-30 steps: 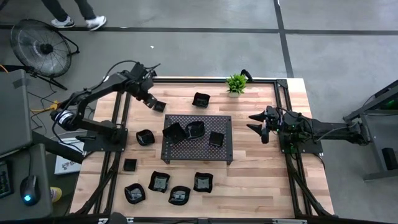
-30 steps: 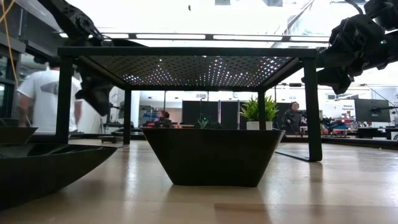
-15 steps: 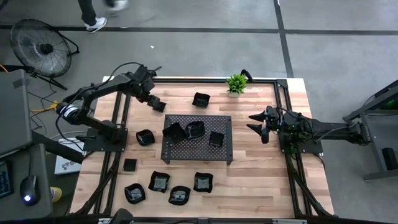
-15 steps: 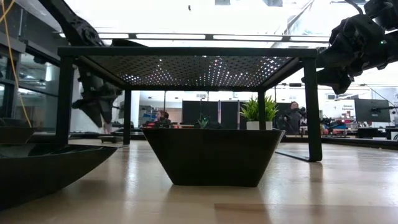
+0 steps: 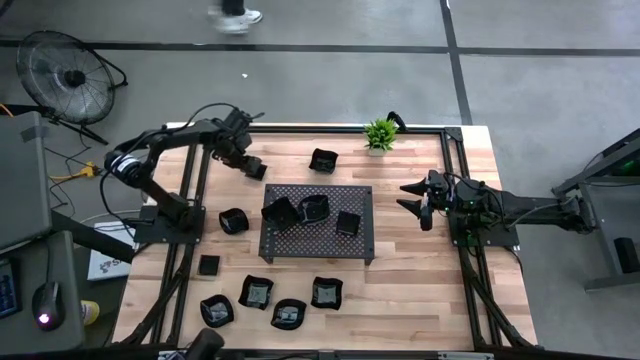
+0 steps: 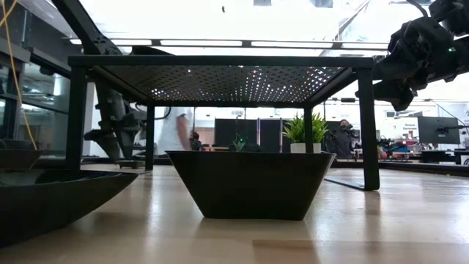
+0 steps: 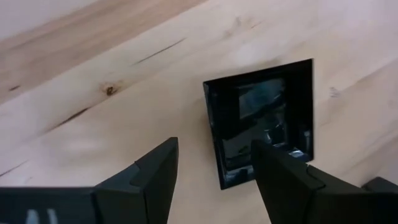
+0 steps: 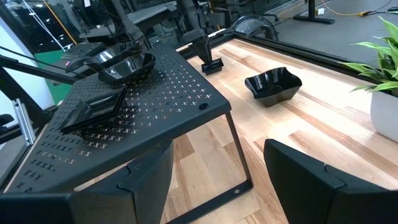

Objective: Pick & Place Mini shaped plates
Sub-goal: Stack the top square plate on top of the square plates on the shelf

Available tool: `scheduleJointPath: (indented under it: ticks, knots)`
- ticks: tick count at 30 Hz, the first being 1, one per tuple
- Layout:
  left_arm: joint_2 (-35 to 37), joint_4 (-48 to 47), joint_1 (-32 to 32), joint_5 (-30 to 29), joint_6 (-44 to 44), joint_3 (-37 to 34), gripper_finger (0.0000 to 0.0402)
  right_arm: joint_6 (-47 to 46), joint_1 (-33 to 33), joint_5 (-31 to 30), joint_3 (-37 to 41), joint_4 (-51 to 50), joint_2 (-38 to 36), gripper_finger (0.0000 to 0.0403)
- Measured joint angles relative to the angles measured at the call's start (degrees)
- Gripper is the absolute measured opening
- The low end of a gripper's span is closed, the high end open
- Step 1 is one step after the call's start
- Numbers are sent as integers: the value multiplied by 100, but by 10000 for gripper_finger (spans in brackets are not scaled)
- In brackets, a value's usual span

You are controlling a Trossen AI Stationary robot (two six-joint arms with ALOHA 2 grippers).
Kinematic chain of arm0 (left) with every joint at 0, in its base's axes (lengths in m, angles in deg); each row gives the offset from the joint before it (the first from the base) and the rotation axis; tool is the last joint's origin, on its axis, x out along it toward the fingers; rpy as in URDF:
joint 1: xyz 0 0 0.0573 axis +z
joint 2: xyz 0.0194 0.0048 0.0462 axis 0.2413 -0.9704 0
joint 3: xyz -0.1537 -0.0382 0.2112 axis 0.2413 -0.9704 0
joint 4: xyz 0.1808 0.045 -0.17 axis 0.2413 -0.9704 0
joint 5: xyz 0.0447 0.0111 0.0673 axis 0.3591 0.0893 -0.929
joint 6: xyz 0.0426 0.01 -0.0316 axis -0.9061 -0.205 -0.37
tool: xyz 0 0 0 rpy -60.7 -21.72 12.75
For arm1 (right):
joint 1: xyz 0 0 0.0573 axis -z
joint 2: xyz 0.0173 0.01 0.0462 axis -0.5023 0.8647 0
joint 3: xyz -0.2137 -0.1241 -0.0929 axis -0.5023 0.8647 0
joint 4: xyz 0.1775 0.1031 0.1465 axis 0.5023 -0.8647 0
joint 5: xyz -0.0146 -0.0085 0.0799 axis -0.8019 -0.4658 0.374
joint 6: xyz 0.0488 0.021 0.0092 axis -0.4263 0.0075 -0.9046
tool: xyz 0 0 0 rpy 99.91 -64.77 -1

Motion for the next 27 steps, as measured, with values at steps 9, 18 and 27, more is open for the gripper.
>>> scheduleJointPath:
  ticks: [9,18,27]
  knots:
    - [-155,99,0,-4,24,0,183,0,0,1,0,0,0,246]
    - [-155,179,0,4,45,0,123,0,0,0,0,0,0,246]
    - [-155,186,0,103,127,0,110,0,0,0,0,0,0,246]
